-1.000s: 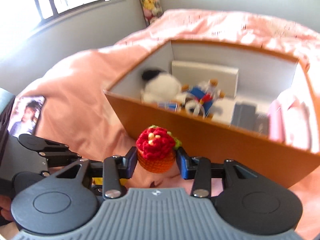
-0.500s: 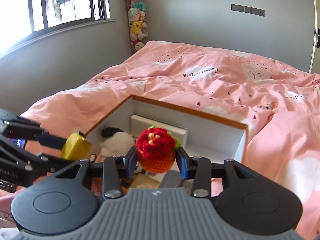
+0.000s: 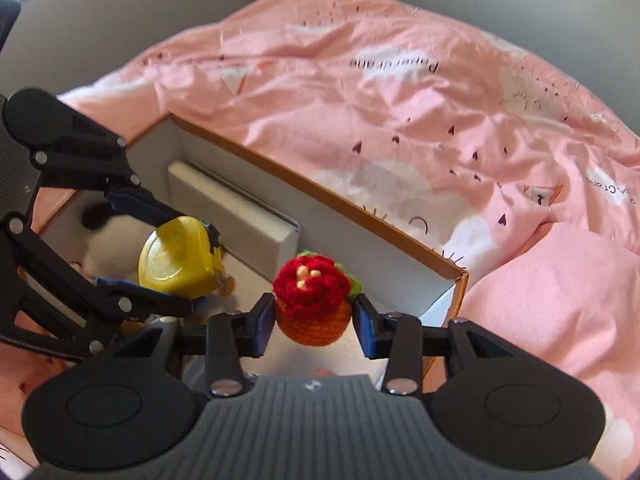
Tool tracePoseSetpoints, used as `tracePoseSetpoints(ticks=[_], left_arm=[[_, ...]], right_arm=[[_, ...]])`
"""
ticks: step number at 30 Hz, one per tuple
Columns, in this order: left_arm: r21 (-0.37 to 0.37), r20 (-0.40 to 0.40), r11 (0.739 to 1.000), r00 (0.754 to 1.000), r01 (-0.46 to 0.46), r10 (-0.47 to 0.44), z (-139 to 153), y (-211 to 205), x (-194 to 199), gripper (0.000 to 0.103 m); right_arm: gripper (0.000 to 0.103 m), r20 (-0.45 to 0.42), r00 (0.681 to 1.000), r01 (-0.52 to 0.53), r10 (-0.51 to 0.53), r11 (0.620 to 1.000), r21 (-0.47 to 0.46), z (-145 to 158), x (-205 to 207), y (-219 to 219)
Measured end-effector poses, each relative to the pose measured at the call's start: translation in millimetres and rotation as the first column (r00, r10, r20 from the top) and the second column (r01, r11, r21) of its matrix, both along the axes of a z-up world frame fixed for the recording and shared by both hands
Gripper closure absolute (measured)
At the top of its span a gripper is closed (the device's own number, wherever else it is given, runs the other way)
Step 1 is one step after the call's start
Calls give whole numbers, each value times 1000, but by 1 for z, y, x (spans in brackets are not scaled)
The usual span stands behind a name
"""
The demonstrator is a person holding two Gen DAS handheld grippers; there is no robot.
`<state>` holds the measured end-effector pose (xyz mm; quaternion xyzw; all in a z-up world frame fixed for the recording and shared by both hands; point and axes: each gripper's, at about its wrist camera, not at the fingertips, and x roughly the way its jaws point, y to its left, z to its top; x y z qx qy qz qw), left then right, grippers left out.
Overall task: Organize objects
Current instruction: 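Lift and carry the tape measure and strawberry over into the box with both tools, then open the left tool to drop the tape measure while the right releases the strawberry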
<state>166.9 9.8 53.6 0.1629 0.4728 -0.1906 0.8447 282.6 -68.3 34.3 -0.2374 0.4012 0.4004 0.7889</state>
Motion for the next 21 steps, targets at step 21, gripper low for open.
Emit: tracePoseSetpoints(ticks=[21], left_arm=[[89, -124, 989, 987, 118, -106, -60, -14, 33, 46]], right_arm=[[58, -47, 984, -176, 169, 951, -256, -58, 18, 36]])
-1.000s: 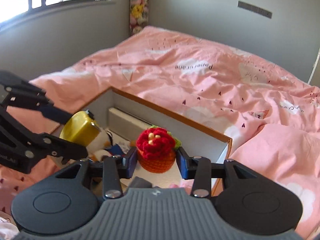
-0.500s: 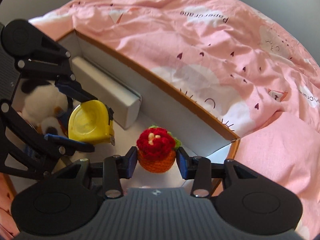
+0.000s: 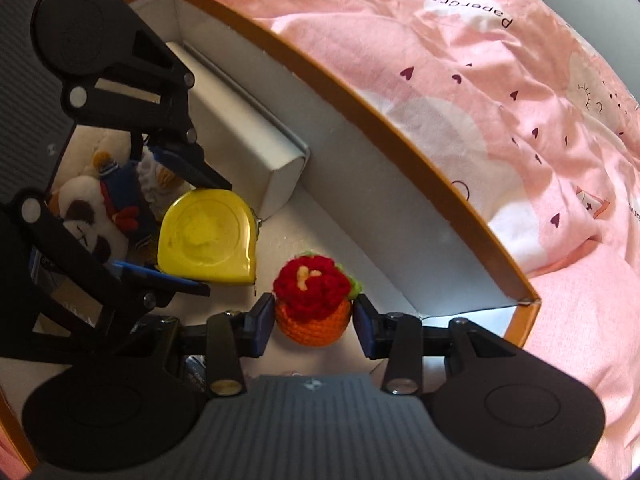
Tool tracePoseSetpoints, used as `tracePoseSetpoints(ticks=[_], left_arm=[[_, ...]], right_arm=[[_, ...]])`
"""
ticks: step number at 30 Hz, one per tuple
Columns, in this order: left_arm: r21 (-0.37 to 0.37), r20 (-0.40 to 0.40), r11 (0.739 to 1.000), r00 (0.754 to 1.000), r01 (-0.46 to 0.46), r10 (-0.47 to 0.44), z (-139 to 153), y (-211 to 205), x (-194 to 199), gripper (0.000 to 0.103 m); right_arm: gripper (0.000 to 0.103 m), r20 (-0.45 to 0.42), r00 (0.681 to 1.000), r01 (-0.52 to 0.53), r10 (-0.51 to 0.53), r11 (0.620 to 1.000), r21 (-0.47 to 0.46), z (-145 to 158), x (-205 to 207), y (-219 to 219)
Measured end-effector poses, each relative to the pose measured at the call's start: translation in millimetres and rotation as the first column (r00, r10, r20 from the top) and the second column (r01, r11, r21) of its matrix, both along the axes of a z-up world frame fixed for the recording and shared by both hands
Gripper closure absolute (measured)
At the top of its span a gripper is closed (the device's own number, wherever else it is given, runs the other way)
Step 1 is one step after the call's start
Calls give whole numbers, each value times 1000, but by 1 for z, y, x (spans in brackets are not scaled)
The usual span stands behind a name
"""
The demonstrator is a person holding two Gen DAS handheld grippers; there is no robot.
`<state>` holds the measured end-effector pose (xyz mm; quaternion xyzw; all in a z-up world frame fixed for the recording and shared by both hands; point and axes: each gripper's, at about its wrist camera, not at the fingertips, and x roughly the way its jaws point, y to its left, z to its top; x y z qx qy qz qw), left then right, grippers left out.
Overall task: Organize objects
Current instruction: 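Open the left tool to drop the tape measure while the right releases the strawberry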
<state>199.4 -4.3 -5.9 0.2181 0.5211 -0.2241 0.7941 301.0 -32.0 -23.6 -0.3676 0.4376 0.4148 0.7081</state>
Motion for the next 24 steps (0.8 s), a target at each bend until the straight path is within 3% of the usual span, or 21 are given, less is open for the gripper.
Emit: tracePoseSetpoints(ticks=[7, 11, 15, 20, 24], left_arm=[[-17, -19, 1000, 1000, -14, 13, -6, 6, 4, 46], [-24, -21, 1000, 1000, -19, 18, -7, 9, 7, 46], [-59, -28, 998, 999, -38, 37, -5, 16, 10, 46], [-160, -68, 978, 989, -137, 128, -3, 33, 19, 46], [-168, -82, 960, 973, -226, 215, -10, 39, 29, 46]], right_arm=[[57, -3, 1000, 0, 0, 1000, -18, -3, -3, -1], [45, 9, 1000, -4, 4, 1000, 3, 5, -7, -3], [41, 41, 999, 0, -1, 999, 35, 19, -13, -7], [37, 106, 993, 40, -47, 997, 62, 36, -18, -18], [36, 108, 991, 72, -80, 994, 79, 42, -18, -26]])
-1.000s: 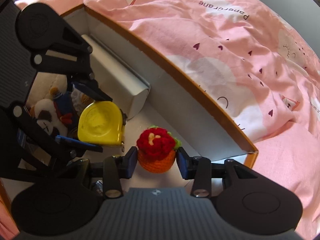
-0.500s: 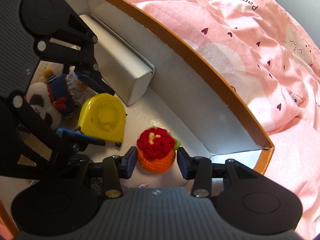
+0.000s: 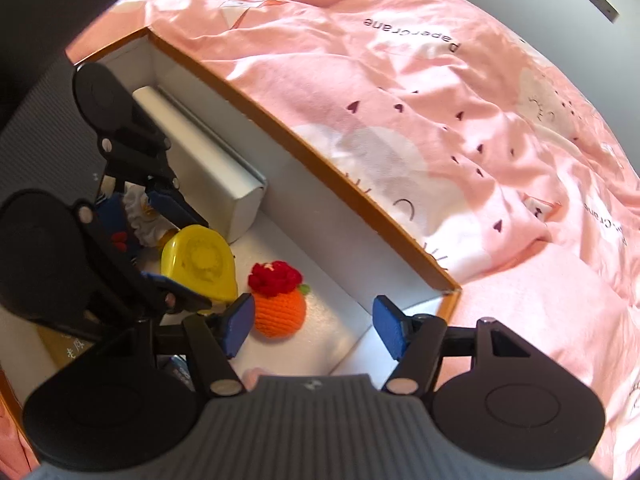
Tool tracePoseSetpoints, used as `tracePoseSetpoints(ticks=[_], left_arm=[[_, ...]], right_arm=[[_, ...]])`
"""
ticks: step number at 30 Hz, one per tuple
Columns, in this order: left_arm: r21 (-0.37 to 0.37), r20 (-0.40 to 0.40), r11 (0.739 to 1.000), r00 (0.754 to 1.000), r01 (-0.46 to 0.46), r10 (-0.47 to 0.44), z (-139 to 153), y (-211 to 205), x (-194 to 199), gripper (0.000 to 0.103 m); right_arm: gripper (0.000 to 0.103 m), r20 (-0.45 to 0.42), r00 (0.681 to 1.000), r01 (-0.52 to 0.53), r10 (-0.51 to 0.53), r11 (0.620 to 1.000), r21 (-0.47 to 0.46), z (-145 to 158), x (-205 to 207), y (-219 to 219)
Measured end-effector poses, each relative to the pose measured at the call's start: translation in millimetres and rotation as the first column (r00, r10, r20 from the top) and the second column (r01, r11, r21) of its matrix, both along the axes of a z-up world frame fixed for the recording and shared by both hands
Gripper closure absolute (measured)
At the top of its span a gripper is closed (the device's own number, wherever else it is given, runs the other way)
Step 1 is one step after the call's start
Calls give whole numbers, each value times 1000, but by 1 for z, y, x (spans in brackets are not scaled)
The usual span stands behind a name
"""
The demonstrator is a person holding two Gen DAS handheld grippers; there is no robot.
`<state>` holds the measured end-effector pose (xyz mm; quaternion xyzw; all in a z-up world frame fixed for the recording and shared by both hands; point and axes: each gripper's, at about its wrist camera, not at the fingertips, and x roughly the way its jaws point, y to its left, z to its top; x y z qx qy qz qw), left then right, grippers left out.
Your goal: Organize objects
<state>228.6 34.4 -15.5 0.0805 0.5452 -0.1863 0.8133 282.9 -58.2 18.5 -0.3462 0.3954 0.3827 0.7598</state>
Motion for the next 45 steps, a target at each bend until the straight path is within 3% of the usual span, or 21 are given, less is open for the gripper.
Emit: tracePoseSetpoints(ticks=[8, 14, 18, 22, 27, 32, 36, 41, 45], left_arm=[[66, 2, 997, 999, -40, 40, -6, -11, -2, 45], [110, 52, 991, 996, -71, 66, -5, -12, -6, 36], [107, 126, 982, 982, -155, 141, 4, -5, -16, 36], [18, 249, 952, 924, -305, 291, 25, 7, -43, 31], [-47, 395, 899, 818, -436, 418, 55, 13, -75, 25], [-94, 478, 871, 746, -481, 464, 97, 3, -105, 18], [-144, 512, 857, 704, -494, 492, 117, -4, -135, 18], [-143, 558, 868, 685, -476, 468, 132, -8, -162, 18], [-148, 575, 855, 660, -497, 483, 139, -10, -178, 18]], right_arm=[[36, 20, 1000, 1, -1, 1000, 14, 6, -4, -2], [33, 25, 1000, 5, -5, 1000, 26, 2, -3, -12], [32, 9, 1000, 18, -19, 998, 61, 6, 0, -19], [15, 20, 999, 29, -32, 990, 137, 15, -12, -29], [12, 112, 992, 29, -50, 983, 181, 23, -36, -36], [10, 135, 983, 90, -129, 962, 259, 38, -54, -46], [6, 167, 960, 166, -226, 936, 311, 49, -72, -56], [1, 230, 930, 187, -286, 908, 374, 62, -108, -74], [1, 216, 909, 231, -357, 862, 450, 71, -137, -85]])
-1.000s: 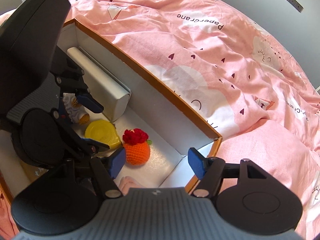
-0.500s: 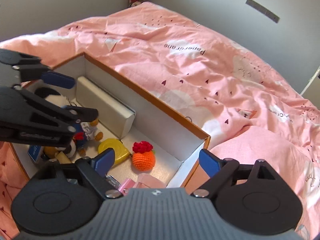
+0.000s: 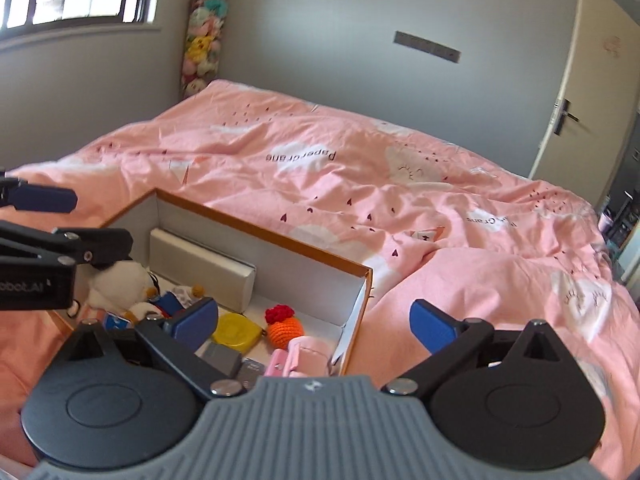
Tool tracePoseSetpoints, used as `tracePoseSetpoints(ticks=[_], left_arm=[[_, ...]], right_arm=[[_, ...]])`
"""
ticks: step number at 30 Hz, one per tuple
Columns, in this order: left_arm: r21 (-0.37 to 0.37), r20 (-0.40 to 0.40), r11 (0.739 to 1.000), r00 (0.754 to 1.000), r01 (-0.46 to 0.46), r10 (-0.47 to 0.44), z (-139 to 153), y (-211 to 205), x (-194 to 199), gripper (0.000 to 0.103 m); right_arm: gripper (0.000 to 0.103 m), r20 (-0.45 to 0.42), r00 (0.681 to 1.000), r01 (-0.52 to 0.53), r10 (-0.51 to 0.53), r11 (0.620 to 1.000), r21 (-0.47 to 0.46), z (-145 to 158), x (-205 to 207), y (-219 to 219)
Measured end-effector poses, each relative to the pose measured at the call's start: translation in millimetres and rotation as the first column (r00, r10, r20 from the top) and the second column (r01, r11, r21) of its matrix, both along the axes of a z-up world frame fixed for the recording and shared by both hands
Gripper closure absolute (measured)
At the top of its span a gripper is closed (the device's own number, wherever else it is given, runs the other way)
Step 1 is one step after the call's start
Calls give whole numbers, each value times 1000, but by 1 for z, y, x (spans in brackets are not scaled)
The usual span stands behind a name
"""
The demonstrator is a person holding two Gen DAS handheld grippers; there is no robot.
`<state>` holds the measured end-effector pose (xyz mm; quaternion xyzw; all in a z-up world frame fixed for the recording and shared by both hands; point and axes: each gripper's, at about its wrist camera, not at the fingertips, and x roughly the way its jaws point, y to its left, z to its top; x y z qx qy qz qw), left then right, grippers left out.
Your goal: Organize objects
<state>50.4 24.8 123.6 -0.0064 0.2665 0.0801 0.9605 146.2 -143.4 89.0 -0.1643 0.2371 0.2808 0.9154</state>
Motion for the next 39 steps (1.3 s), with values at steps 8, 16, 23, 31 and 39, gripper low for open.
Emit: tracePoseSetpoints(ticks=[8, 16, 23, 31, 39], left_arm=[[-37, 56, 998, 997, -59, 61, -2, 1, -28, 18], [4, 129, 998, 990, -65, 64, -3, 4, -60, 11], [71, 125, 993, 988, -96, 87, -12, 7, -72, 5], [75, 4, 993, 996, -89, 89, -41, 11, -67, 5], [55, -69, 997, 996, -60, 64, -60, 7, -61, 5]], right_arm=[[1, 24, 977, 205, -213, 961, 186, 0, -48, -13], [1, 60, 971, 200, -233, 918, 341, -15, -84, -18], [1, -36, 985, 171, -169, 926, 335, -30, -86, -14], [1, 4, 974, 222, -228, 952, 210, -43, -83, -12], [1, -71, 971, 238, -230, 957, 166, -65, -76, -11]])
